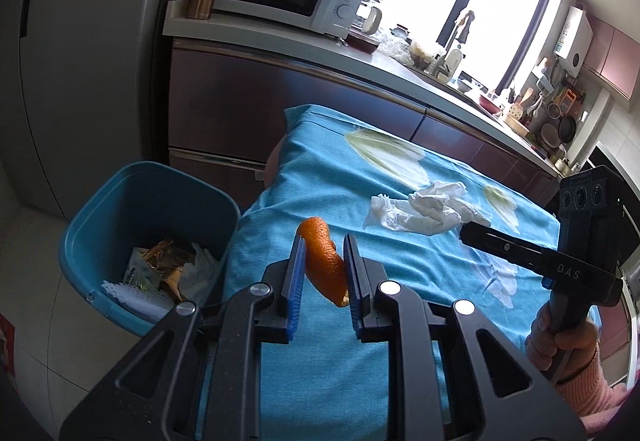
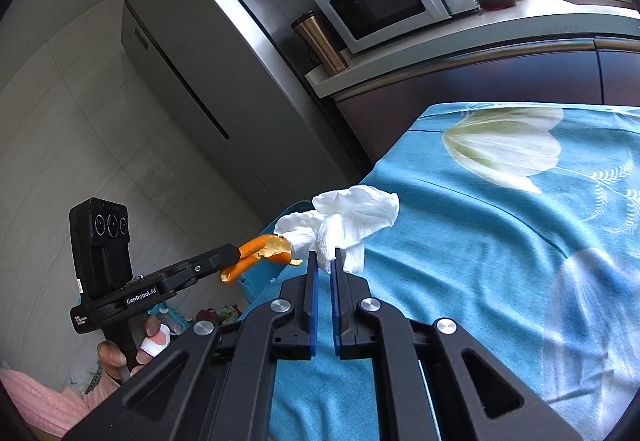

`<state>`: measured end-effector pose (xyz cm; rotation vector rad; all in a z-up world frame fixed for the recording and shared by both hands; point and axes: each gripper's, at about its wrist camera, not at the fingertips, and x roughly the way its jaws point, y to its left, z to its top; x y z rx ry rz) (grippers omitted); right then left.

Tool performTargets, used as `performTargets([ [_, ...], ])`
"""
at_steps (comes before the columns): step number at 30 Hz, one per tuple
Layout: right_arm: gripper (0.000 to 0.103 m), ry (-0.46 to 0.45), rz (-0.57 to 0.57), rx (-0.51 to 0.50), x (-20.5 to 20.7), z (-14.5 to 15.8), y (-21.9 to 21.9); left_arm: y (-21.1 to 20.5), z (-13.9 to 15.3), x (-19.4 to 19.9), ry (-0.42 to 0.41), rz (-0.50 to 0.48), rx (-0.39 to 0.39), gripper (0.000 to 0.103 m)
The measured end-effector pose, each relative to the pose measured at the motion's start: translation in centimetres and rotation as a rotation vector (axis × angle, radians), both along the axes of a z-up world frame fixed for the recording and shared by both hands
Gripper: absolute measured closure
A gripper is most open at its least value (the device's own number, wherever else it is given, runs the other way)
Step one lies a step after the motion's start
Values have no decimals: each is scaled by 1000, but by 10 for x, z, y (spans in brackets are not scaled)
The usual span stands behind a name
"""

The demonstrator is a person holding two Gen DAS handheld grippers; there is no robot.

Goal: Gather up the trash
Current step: 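Carry the orange peel and white tissue toward the teal bin with both tools, then open both tools over the teal bin to drop peel and tissue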

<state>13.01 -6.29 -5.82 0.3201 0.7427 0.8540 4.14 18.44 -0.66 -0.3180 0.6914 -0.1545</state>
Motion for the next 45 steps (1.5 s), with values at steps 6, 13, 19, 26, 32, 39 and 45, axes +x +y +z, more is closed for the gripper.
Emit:
performTargets([
  [6, 98, 2, 56, -16, 7, 0, 26, 28, 0, -4, -3, 61, 2, 83],
  [13, 98, 11, 119, -34, 14, -3, 56, 51, -8, -4, 22, 119, 7, 83],
  [19, 98, 19, 156, -55, 18, -5, 79, 63, -17, -1, 44, 153, 22, 83],
  [26, 98, 25, 191, -98, 25, -7, 106, 77, -30, 4, 75, 192, 25, 83],
  [32, 98, 46, 219, -160, 37, -18, 136, 94, -52, 14, 120, 231, 18, 83],
  [39, 96, 77, 249, -247, 48, -32, 172, 109, -80, 28, 172, 270, 17, 83],
  [45, 96, 82, 268, -307, 52, -40, 196, 113, -97, 38, 199, 281, 12, 83],
])
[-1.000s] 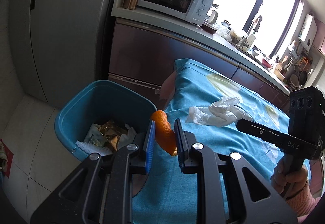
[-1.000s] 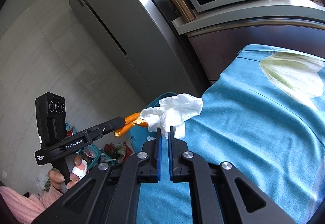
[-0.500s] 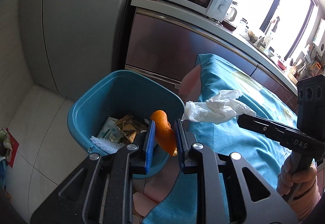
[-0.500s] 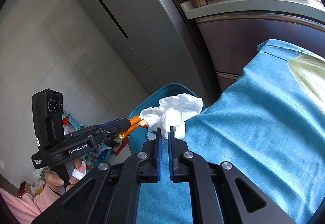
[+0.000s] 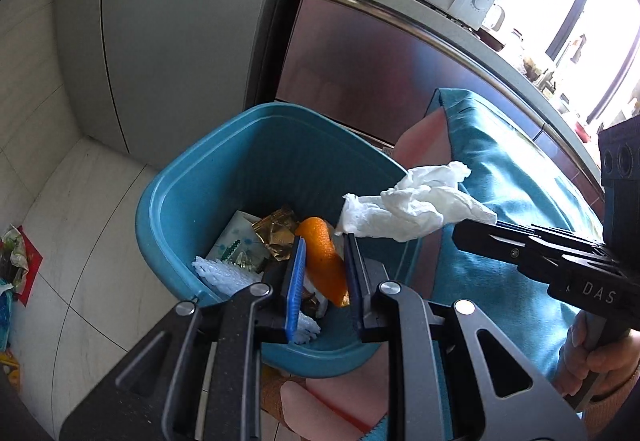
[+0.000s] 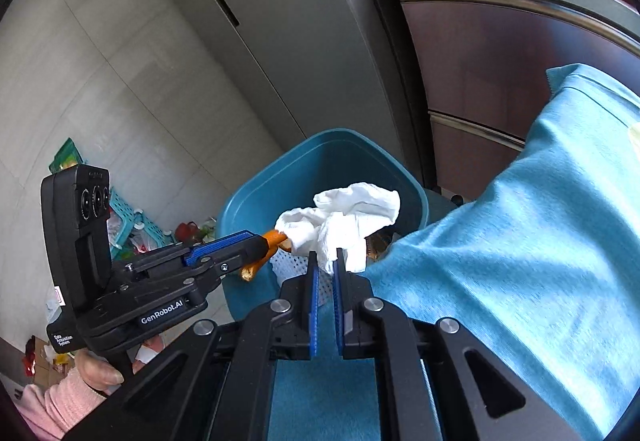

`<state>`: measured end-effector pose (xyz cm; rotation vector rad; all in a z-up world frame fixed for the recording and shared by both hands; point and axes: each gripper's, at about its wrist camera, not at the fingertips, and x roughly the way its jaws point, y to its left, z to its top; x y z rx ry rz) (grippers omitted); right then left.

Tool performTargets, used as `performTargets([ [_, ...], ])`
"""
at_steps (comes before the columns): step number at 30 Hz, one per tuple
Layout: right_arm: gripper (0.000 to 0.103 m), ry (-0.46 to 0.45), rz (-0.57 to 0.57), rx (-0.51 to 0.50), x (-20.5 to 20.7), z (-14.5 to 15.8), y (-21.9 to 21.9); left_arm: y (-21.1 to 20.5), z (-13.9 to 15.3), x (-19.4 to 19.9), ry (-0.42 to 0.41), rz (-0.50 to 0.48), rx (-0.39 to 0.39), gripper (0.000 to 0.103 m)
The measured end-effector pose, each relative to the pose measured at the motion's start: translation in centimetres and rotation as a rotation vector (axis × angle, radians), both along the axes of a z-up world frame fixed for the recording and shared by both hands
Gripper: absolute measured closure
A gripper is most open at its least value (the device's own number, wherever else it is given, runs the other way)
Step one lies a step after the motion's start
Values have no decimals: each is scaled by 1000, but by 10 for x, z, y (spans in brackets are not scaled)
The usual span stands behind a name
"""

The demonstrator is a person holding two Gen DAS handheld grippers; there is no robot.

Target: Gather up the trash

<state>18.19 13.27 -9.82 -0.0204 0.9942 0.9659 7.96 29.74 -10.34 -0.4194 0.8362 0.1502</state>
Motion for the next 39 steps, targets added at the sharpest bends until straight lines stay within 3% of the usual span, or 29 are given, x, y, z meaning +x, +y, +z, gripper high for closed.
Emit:
performTargets([
  [4, 90, 4, 2, -33, 0, -4, 8, 3, -10, 6, 16, 6, -10, 83],
  [5, 90, 3, 2, -41, 0, -4, 10, 3, -12, 7, 18, 8, -15, 81],
  [8, 73, -7, -8, -44, -2, -3, 11, 5, -16, 10, 20, 17, -32, 67],
  [12, 68, -20, -19, -14, -11, 3, -2, 6, -14, 4, -2, 22, -44, 60],
  [17, 50, -76, -61, 55, -23, 21, -38, -2, 7, -16, -83, 17, -13, 34],
  [21, 34, -156, -107, 94, -45, 41, -78, -23, 34, -36, -178, -28, 39, 22],
  [23, 27, -195, -148, 104, -57, 48, -100, -38, 47, -47, -228, -52, 73, 7],
  [30, 7, -354, -336, 109, -106, 67, -175, -96, 71, -67, -322, -141, 132, 6],
  [39, 7, -547, -614, 29, -169, 66, -249, -174, 80, -74, -362, -209, 184, 6],
])
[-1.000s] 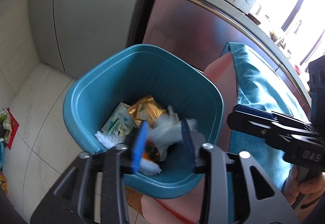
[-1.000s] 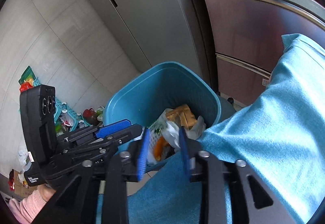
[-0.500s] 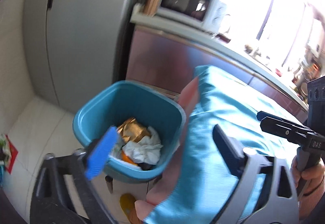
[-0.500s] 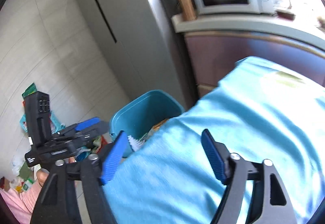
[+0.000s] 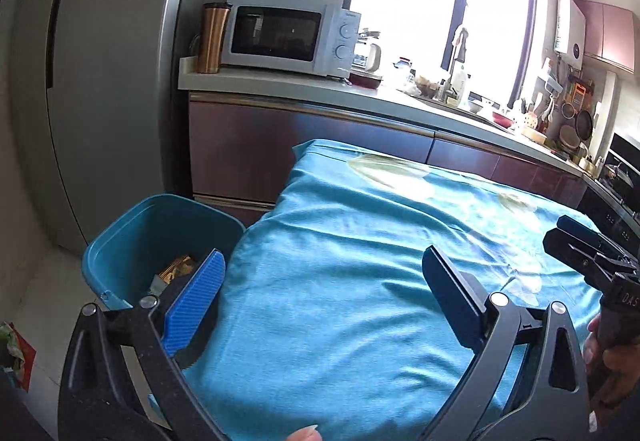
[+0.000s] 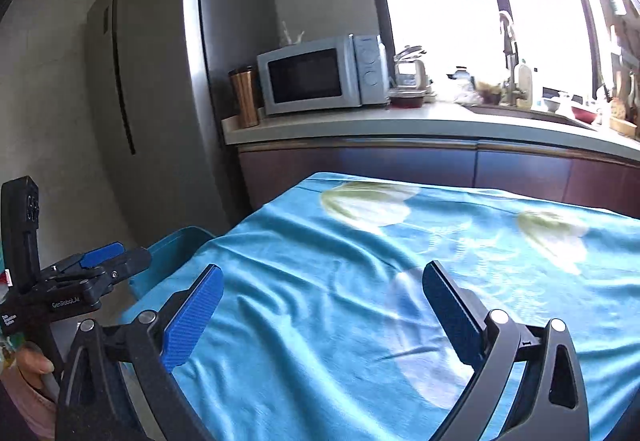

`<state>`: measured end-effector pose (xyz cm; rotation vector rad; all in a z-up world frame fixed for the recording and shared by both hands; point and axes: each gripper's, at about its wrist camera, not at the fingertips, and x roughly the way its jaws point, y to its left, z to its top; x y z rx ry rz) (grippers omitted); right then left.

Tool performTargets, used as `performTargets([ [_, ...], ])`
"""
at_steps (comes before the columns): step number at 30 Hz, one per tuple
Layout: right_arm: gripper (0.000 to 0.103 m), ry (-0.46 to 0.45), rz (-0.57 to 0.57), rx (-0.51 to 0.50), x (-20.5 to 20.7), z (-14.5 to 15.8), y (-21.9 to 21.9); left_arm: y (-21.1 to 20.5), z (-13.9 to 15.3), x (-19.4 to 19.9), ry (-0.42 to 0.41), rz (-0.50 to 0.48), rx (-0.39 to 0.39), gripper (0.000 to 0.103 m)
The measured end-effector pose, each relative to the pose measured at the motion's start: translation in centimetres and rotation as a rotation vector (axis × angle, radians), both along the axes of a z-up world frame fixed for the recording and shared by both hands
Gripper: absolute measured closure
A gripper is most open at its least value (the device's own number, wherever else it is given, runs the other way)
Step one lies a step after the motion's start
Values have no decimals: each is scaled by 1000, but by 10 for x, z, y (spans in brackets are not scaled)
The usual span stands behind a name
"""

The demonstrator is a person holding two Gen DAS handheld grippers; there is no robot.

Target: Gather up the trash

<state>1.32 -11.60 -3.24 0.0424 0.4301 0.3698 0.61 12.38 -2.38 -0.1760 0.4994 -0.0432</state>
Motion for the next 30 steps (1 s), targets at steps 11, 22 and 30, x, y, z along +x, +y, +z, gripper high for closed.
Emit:
performTargets([
  [11, 7, -69, -140, 19, -34, -12, -52, -56, 10, -18, -92, -17, 70, 6],
  [22, 7, -126, -198, 25, -53, -14, -68, -88, 9, -29, -138, -62, 100, 6],
  [30, 7, -148, -215, 17, -58, -14, -72, -94, 10, -33, -170, -58, 114, 6],
])
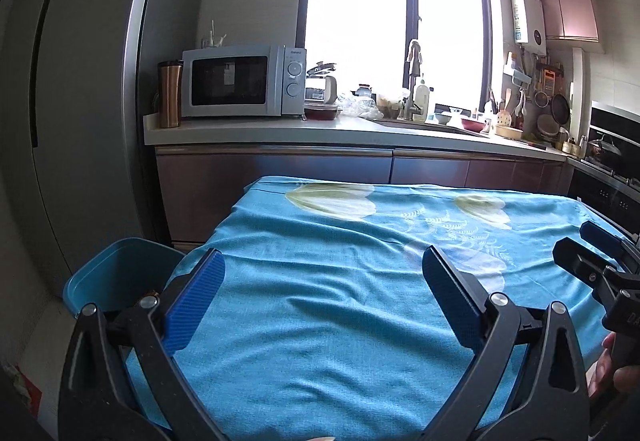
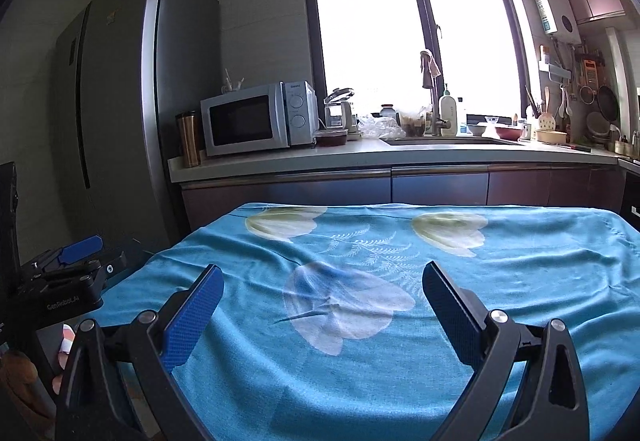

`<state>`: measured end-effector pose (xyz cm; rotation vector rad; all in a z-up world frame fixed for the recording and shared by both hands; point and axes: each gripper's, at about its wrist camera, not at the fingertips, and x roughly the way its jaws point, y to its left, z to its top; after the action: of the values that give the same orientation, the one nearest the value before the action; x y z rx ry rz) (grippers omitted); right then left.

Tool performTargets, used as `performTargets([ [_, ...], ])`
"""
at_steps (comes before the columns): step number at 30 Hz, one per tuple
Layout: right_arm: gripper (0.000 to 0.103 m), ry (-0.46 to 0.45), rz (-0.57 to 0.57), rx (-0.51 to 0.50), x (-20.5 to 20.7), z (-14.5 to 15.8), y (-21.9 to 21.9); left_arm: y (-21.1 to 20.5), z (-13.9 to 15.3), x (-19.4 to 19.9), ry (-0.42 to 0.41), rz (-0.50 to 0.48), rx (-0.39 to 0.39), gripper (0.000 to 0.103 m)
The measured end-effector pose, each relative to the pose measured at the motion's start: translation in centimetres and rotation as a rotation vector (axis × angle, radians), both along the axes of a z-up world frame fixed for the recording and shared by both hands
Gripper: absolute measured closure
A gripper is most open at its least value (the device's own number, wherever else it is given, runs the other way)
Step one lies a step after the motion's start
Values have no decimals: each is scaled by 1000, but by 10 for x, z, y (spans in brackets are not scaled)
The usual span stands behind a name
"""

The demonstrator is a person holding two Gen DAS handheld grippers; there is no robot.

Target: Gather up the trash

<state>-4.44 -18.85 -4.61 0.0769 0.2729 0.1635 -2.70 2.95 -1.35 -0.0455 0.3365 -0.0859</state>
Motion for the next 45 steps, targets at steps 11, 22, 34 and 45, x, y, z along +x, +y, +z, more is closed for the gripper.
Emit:
performTargets([
  [11, 7, -5, -18, -5, -2, 0, -2, -3, 0, -3, -26, 5, 12, 6],
  [22, 7, -33, -37, -9, -5, 4, -3, -9, -2, -10, -69, 39, 59, 6],
  [34, 7, -60, -53, -9, -10, 4, -4, -9, -7, -12, -91, 75, 83, 6],
  [45, 7, -53, -49, -2, -9, 3, -4, -7, -4, -14, -101, 80, 85, 6],
])
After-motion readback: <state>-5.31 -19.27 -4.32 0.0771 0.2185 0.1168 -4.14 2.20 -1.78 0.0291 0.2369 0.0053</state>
